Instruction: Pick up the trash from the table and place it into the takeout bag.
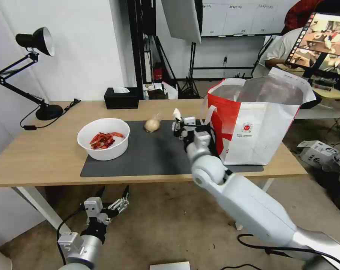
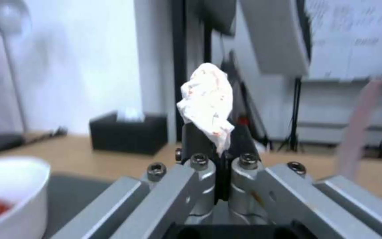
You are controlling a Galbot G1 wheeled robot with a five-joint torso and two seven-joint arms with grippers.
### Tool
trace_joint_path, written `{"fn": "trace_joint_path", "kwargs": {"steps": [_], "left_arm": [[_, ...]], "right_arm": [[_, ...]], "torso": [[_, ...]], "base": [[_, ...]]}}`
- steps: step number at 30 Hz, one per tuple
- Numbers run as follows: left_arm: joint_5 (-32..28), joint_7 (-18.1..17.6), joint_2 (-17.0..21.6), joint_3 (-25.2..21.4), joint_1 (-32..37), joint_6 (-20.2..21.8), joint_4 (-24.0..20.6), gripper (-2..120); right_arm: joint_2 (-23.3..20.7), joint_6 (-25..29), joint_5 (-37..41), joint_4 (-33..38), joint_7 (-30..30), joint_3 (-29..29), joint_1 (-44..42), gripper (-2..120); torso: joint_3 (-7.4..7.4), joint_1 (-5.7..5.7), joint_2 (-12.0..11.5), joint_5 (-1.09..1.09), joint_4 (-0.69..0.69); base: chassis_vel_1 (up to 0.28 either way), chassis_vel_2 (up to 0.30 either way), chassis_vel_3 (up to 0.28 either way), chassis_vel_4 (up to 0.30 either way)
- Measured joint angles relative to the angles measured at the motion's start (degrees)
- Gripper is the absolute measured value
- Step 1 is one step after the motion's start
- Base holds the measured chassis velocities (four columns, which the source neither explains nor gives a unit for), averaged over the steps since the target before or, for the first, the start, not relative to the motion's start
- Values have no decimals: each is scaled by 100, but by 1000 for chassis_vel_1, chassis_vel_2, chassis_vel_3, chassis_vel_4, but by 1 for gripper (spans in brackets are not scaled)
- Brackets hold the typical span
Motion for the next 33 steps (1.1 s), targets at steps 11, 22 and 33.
{"fn": "trace_joint_path", "kwargs": {"steps": [11, 22, 33], "left_arm": [[8, -27, -105, 158, -14, 27, -27, 100], [-77, -133, -175, 261, -35, 62, -108, 100], [-61, -128, -172, 236, 24, 64, -135, 100]], "right_arm": [[-456, -428, 81, 436, 953, 546, 574, 0], [-796, -783, 441, 466, 1262, 798, 578, 0], [-803, -1412, 836, 592, 1705, 910, 582, 23]], "torso": [[0, 1, 0, -1, 2], [0, 1, 0, -1, 1], [1, 1, 0, -1, 1]], "base": [[0, 0, 0, 0], [0, 0, 0, 0], [0, 0, 0, 0]]}}
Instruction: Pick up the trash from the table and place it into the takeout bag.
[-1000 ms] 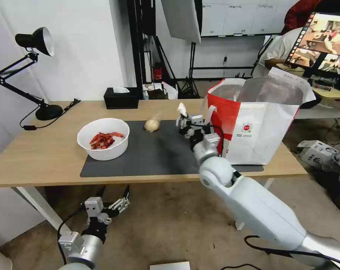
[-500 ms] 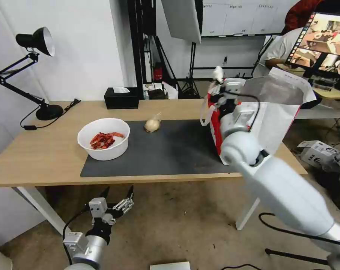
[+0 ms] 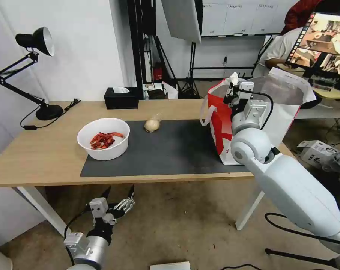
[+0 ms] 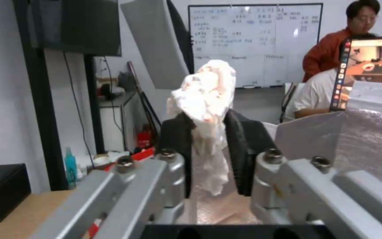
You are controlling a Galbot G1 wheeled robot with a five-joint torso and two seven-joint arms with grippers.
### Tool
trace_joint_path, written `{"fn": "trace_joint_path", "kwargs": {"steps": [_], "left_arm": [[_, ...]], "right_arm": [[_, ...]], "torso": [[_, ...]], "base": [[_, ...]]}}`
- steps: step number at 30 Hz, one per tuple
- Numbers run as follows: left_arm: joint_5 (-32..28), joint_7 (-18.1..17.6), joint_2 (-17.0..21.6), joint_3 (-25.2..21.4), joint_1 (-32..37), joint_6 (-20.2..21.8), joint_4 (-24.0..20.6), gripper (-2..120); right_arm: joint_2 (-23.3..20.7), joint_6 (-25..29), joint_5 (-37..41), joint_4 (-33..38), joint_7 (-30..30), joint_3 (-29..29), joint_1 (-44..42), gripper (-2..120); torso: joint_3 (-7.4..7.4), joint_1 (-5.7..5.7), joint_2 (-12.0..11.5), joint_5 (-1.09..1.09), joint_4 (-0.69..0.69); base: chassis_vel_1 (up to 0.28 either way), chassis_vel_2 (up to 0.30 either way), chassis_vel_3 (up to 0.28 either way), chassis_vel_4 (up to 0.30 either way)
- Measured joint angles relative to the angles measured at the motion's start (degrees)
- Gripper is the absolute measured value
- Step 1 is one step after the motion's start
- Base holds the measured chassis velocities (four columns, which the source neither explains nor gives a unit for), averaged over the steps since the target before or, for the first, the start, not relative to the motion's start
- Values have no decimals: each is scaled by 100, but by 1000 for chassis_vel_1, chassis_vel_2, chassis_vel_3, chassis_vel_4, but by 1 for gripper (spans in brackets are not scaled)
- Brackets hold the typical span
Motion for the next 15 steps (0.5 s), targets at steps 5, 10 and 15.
{"fn": "trace_joint_path", "kwargs": {"steps": [5, 10, 15], "left_arm": [[0, 2, 2, 20, -14, 0, -1, 100], [2, 5, 17, 33, -29, 0, 4, 100], [2, 5, 29, 33, -33, 1, 7, 100]], "right_arm": [[-63, -50, 98, 23, 24, 19, 23, 37], [-119, -78, 214, 76, 53, 35, 20, 58], [-149, -91, 322, 117, 66, 58, 3, 73]], "torso": [[0, 0, 0, 0, 0], [0, 0, 0, 0, 0], [0, 0, 0, 0, 0]], "base": [[0, 0, 0, 0], [0, 0, 0, 0], [0, 0, 0, 0]]}}
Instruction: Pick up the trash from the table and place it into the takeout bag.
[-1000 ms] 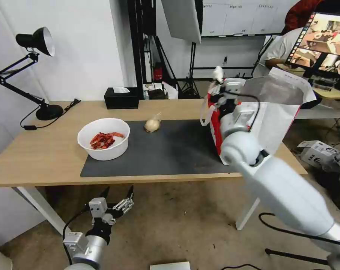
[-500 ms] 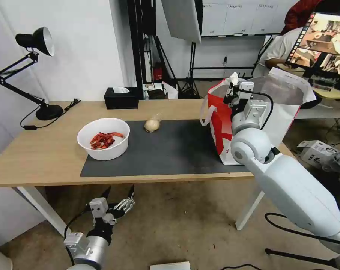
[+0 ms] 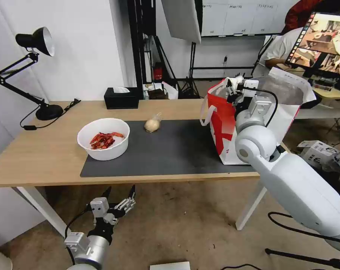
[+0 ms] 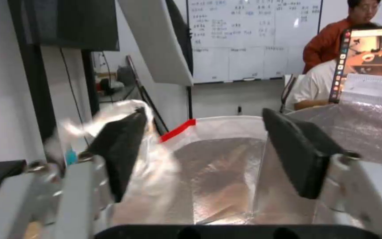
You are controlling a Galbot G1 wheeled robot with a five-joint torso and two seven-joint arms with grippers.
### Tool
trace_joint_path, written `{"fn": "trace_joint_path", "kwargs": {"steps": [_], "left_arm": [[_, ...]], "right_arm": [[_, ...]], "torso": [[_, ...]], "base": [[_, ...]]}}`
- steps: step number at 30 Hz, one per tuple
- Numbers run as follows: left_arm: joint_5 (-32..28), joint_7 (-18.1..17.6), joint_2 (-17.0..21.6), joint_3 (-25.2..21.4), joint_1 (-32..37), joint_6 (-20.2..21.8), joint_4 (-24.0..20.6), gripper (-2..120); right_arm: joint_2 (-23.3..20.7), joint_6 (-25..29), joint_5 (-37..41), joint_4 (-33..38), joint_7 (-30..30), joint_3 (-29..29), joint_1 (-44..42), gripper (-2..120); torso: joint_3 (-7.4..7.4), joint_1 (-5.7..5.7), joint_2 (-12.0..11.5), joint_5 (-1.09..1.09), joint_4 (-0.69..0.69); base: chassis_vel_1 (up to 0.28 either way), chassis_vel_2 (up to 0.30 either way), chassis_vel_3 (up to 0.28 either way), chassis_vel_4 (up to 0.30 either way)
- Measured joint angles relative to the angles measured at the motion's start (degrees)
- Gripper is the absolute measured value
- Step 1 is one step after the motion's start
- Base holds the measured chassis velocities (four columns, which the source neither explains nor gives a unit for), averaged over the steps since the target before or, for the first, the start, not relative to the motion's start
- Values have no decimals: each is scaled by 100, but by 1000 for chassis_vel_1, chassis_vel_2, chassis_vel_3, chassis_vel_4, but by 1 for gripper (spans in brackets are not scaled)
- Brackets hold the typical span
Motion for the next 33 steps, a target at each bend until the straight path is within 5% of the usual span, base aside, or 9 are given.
{"fn": "trace_joint_path", "kwargs": {"steps": [8, 21, 29, 33], "left_arm": [[12, 3, 3, 4, 32, 4, -46, 100], [55, 4, -16, 6, 79, 7, -126, 100], [77, 5, -40, -17, 95, 5, -150, 100], [167, 41, -69, -15, 97, -66, -136, 100]], "right_arm": [[-101, -22, 189, 94, 15, 110, -90, 99], [-284, 58, 316, 327, -139, 299, -244, 100], [-705, 478, 688, 1078, -1324, 686, -955, 100], [-1069, 758, 475, 1840, -2030, 1167, -2271, 100]], "torso": [[0, 0, 0, 0, 0], [0, 0, 0, 0, 0], [0, 0, 0, 0, 1], [-1, 0, 0, 3, -2]], "base": [[0, 0, 0, 0], [0, 0, 0, 0], [0, 0, 0, 0], [0, 0, 0, 0]]}}
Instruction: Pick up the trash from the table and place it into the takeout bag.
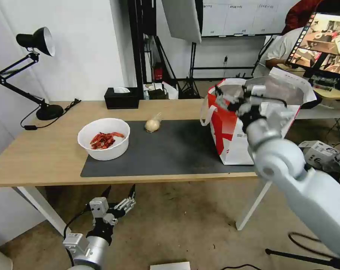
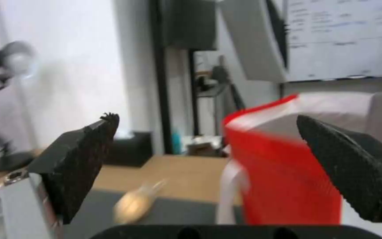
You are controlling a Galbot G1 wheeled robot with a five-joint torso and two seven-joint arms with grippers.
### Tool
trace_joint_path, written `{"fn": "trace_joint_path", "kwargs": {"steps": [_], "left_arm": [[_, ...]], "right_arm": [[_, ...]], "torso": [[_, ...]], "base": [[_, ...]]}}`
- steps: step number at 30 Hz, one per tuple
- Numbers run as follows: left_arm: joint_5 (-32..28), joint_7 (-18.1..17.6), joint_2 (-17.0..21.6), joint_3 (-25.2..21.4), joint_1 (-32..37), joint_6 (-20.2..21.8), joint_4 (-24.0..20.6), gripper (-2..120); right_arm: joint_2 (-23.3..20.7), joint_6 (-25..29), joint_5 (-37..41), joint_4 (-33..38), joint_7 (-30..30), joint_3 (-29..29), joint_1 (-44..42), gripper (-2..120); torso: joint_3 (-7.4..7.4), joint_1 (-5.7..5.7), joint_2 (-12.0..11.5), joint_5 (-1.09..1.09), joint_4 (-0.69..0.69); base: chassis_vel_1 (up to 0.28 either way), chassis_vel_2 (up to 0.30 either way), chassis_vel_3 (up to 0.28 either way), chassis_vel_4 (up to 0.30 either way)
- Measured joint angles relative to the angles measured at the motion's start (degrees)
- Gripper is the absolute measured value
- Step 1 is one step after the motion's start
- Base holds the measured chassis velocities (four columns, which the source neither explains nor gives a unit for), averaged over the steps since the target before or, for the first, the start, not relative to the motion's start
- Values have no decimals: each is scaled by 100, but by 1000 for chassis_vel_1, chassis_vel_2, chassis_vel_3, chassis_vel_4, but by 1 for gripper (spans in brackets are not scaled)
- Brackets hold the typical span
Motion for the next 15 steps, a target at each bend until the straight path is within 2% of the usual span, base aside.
{"fn": "trace_joint_path", "kwargs": {"steps": [2, 4, 8, 9, 11, 12, 15], "left_arm": [[38, 76, -73, 6, 5, -64, 25, 100], [50, 87, -88, -2, 15, -77, 23, 100], [117, 109, -115, 0, 45, -99, 7, 100], [117, 109, -115, 0, 45, -99, 7, 100], [151, 116, -115, 9, 58, -103, 10, 100], [151, 116, -115, 9, 58, -103, 10, 100], [201, 117, -99, 10, 76, -109, 42, 100]], "right_arm": [[-99, 183, -285, 301, -135, 150, -615, 100], [-89, 230, -425, 371, -178, 217, -877, 100], [307, 707, -1505, 564, -514, 717, -2757, 100], [307, 707, -1505, 564, -514, 717, -2757, 100], [605, 1045, -2015, 532, -673, 810, -3510, 100], [605, 1045, -2015, 532, -673, 810, -3510, 100], [1055, 1462, -2665, 404, -830, 830, -4321, 100]], "torso": [[-1, 0, 0, -8, 2], [0, 0, 0, -4, 2], [-1, 0, 1, -1, -1], [-1, 0, 1, -1, -1], [-1, 0, 1, -2, 1], [-1, 0, 1, -2, 1], [0, 0, 1, -4, 1]], "base": [[0, 0, 0, 0], [0, 0, 0, 0], [0, 0, 0, 0], [0, 0, 0, 0], [0, 0, 0, 0], [0, 0, 0, 0], [0, 0, 0, 0]]}}
